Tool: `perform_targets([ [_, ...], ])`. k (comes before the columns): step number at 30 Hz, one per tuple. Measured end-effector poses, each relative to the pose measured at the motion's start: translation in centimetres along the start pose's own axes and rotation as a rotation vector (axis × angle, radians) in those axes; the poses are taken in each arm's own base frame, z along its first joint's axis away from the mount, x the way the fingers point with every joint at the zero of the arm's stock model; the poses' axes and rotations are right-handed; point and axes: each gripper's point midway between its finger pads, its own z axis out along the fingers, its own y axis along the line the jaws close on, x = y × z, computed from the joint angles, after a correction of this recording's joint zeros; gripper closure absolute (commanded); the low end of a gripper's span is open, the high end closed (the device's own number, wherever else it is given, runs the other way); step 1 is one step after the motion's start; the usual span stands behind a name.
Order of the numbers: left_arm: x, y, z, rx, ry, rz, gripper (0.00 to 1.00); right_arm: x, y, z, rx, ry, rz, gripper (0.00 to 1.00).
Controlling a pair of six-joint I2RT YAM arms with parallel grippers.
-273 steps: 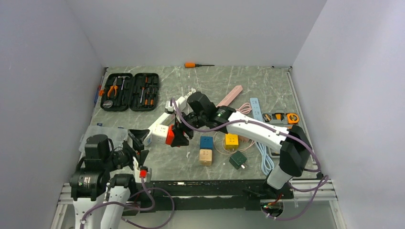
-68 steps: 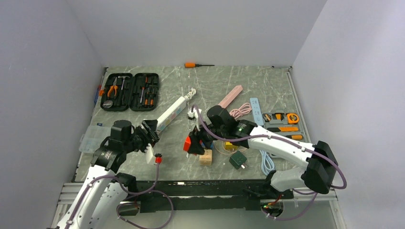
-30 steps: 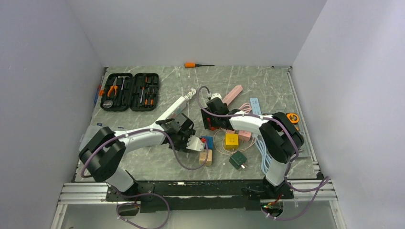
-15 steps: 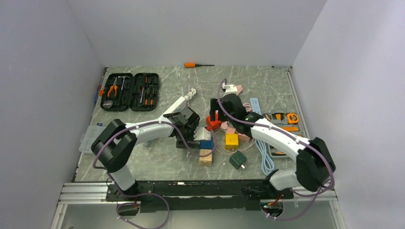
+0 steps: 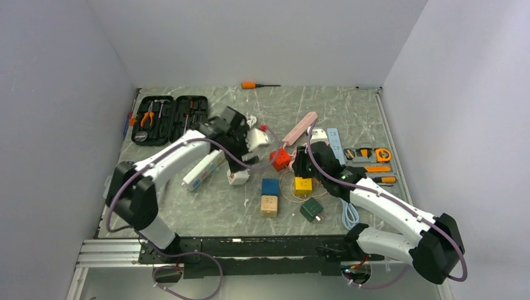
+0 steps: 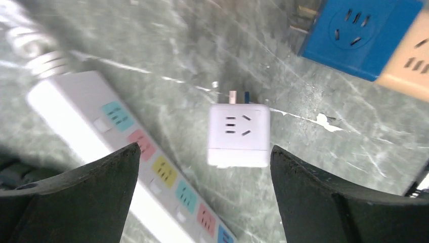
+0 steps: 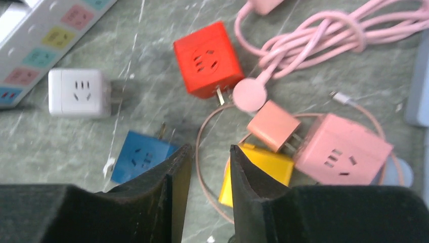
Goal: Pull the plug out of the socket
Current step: Remove the socket from the center of the board.
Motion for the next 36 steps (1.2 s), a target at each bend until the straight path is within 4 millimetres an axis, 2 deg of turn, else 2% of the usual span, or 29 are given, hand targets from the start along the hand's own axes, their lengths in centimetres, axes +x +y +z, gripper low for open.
perform_targets([
  [2, -1.1, 1.4, -3.2, -0.014, -0.065, -0.052, 0.01, 1.1, 0.7, -0.4, -0.029, 0.021, -0.006, 0.73],
  [5, -2.3, 3.6, -8.5, -0.049, -0.144, -0.127, 0.01, 3.4, 2.9, -0.7, -0.081, 0.076, -0.05, 0.74],
  [7, -2.5, 4.4, -11.3, -0.071, -0.17, -0.162, 0.01, 5.1, 4.4, -0.7, -0.111, 0.118, -0.086, 0.74],
  [9, -2.3, 4.2, -13.1, -0.076, -0.179, -0.186, 0.0, 6.8, 5.2, -0.5, -0.121, 0.163, -0.117, 0.75],
  [11, -1.6, 3.0, -14.2, -0.063, -0.164, -0.204, 0.01, 8.3, 5.2, 0.1, -0.107, 0.209, -0.139, 0.77],
  [16, 1.7, -0.4, -15.1, -0.038, -0.091, -0.25, 0.01, 10.8, 4.4, 1.4, -0.06, 0.286, -0.174, 0.82],
  [20, 4.3, -2.6, -15.5, -0.05, -0.058, -0.276, 0.01, 12.5, 5.1, 1.6, -0.063, 0.331, -0.222, 0.85],
  [23, 5.1, -3.4, -16.3, -0.07, -0.062, -0.281, 0.01, 13.5, 6.6, 1.5, -0.091, 0.357, -0.272, 0.87],
  [26, 5.1, -3.6, -16.9, -0.085, -0.071, -0.277, 0.01, 14.0, 9.1, 0.9, -0.145, 0.366, -0.317, 0.88],
  [32, 5.3, -3.6, -16.7, -0.079, -0.063, -0.281, 0.01, 14.6, 13.5, -1.0, -0.258, 0.38, -0.385, 0.88],
  [34, 5.3, -3.6, -16.6, -0.074, -0.057, -0.283, 0.01, 14.8, 14.7, -1.6, -0.291, 0.388, -0.413, 0.85],
  [36, 5.5, -3.7, -16.5, -0.065, -0.047, -0.286, 0.0, 14.6, 15.8, -2.2, -0.321, 0.388, -0.446, 0.78],
])
